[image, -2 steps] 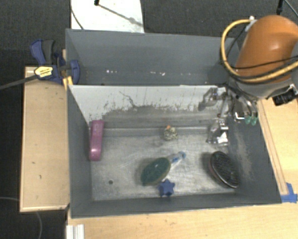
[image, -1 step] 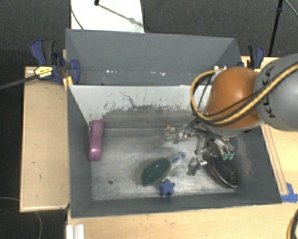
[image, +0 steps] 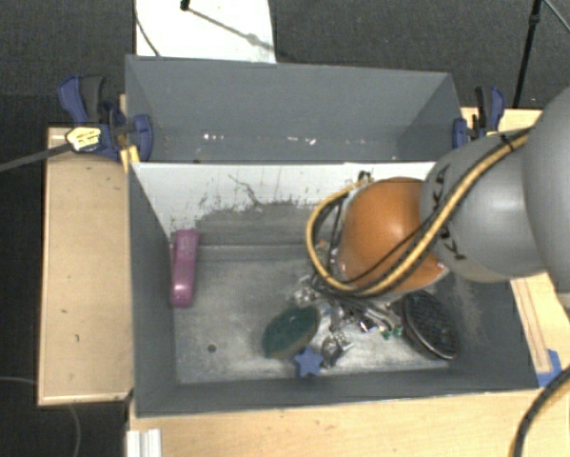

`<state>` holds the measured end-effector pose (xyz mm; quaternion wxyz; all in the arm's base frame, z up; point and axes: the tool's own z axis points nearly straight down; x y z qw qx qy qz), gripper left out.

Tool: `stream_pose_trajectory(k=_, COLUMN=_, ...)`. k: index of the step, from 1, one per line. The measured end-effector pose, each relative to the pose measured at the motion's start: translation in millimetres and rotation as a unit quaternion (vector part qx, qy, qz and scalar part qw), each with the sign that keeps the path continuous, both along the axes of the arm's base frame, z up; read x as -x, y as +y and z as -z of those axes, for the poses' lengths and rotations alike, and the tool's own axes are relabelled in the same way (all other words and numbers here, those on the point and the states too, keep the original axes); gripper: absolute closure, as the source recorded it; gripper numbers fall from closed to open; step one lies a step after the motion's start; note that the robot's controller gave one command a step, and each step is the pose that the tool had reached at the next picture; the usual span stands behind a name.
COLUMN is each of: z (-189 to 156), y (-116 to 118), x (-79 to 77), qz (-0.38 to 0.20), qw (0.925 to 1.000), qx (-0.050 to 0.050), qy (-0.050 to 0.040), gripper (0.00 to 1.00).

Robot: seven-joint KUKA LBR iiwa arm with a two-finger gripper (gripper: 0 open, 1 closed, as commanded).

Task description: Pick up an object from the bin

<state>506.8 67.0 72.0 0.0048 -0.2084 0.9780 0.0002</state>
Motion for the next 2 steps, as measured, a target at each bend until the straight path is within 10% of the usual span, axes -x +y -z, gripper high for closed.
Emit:
stream_pose_trajectory(k=1, z=-3, y=-1, x=-2.2, qz=0.001, qw=1.0000, qx=0.000, qy=-0.0029, gripper=1.00)
stream_pose_trajectory(k=2, z=-195, y=-5, x=-32.3, qz=-0.136, qw=0.9907, qx=0.002, qy=-0.0013, gripper=1.00)
